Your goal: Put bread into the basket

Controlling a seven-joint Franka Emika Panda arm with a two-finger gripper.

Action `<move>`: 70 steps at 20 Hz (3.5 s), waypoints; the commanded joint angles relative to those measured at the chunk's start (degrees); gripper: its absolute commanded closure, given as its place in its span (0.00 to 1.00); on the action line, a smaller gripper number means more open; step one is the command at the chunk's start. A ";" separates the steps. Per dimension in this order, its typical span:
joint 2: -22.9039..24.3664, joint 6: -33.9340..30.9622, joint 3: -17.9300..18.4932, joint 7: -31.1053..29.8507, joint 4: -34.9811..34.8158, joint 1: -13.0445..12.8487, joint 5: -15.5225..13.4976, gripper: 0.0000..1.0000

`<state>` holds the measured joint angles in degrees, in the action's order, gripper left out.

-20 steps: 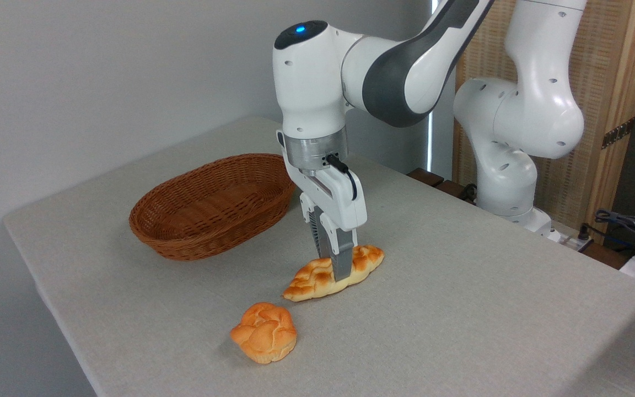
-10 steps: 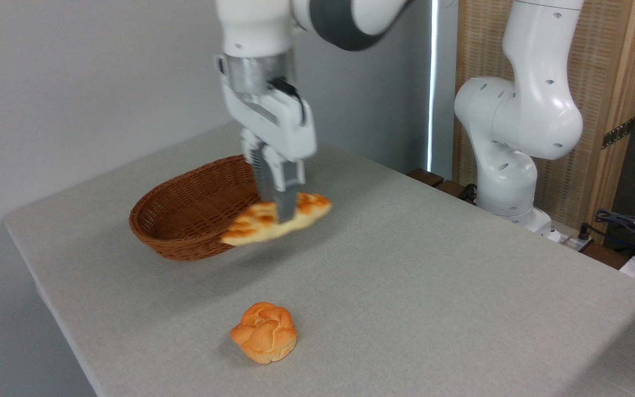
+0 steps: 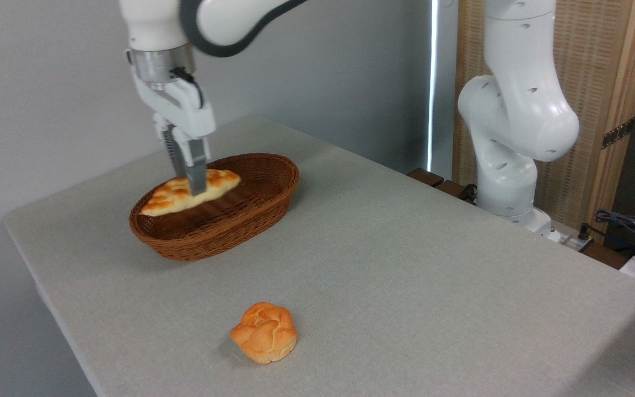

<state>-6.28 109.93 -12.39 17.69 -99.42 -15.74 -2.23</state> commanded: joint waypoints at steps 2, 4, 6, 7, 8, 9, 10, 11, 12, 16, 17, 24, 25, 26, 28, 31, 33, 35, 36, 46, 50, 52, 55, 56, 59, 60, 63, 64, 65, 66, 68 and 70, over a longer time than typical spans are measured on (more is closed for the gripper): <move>-6.55 0.28 -3.33 -2.57 5.82 0.00 0.47 0.55; -7.35 0.72 -3.43 -2.66 5.73 -1.13 2.40 0.51; -7.35 0.72 -3.43 -2.49 5.73 -1.40 3.37 0.50; -7.35 0.46 -3.34 -2.49 5.73 -1.40 3.46 0.50; -7.35 0.20 -3.34 -2.40 5.64 -1.40 3.46 0.49; -7.35 0.28 -3.34 -2.40 5.64 -1.40 3.55 0.46; -7.35 0.20 -3.43 -2.40 5.56 -1.40 3.55 0.34; -7.35 0.02 -3.43 -2.22 5.38 -1.40 3.64 0.33; -7.35 -0.07 -3.34 -2.22 5.29 -1.40 3.64 0.33; -7.09 -0.94 -3.43 -2.05 4.94 -1.40 3.64 0.32; -7.08 -1.55 -3.34 -2.05 4.94 -1.40 3.64 0.29; -6.82 -4.46 -3.34 -1.96 4.94 -1.49 3.64 0.02; -6.82 -4.37 -3.43 -1.96 4.94 -1.49 3.64 0.02; -6.82 -4.46 -3.43 -1.96 4.94 -1.49 3.64 0.01; -6.65 -4.46 -3.43 -1.96 4.94 -1.49 3.64 0.00; -6.56 -4.46 -3.34 -2.05 4.94 -1.40 3.64 0.00; -6.38 -4.46 -3.34 -2.13 4.94 -1.40 3.64 0.00; -6.38 -4.46 -3.34 -2.05 5.03 -1.23 3.64 0.00; -6.29 -4.55 -3.34 -2.05 4.94 -1.14 3.64 0.00; -2.96 -7.71 -2.55 -1.78 5.11 -0.79 3.73 0.00; 2.04 -11.49 2.35 6.35 5.11 -0.70 5.40 0.00; 4.77 -12.98 7.97 13.31 5.29 -0.87 3.56 0.00; 6.71 -13.25 13.17 14.48 5.73 -0.70 1.00 0.00; 6.80 -13.51 13.62 14.48 5.82 -0.44 1.00 0.00; 7.42 -14.56 10.04 14.65 5.99 7.53 0.56 0.00; 7.42 -15.26 7.93 14.74 6.08 10.69 0.56 0.00; 7.16 -15.97 7.90 18.33 7.05 12.84 0.74 0.00; 7.15 -15.97 9.04 19.82 7.05 12.84 0.74 0.00; 7.15 -15.97 10.10 20.19 7.05 12.84 0.56 0.00; 7.15 -15.97 10.37 20.10 7.05 12.84 0.65 0.00; 7.15 -16.06 10.55 19.67 6.96 13.01 0.65 0.00; 7.15 -16.15 10.81 19.49 6.96 13.01 0.65 0.00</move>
<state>0.94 95.79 -2.31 36.65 -93.54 -2.58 -0.61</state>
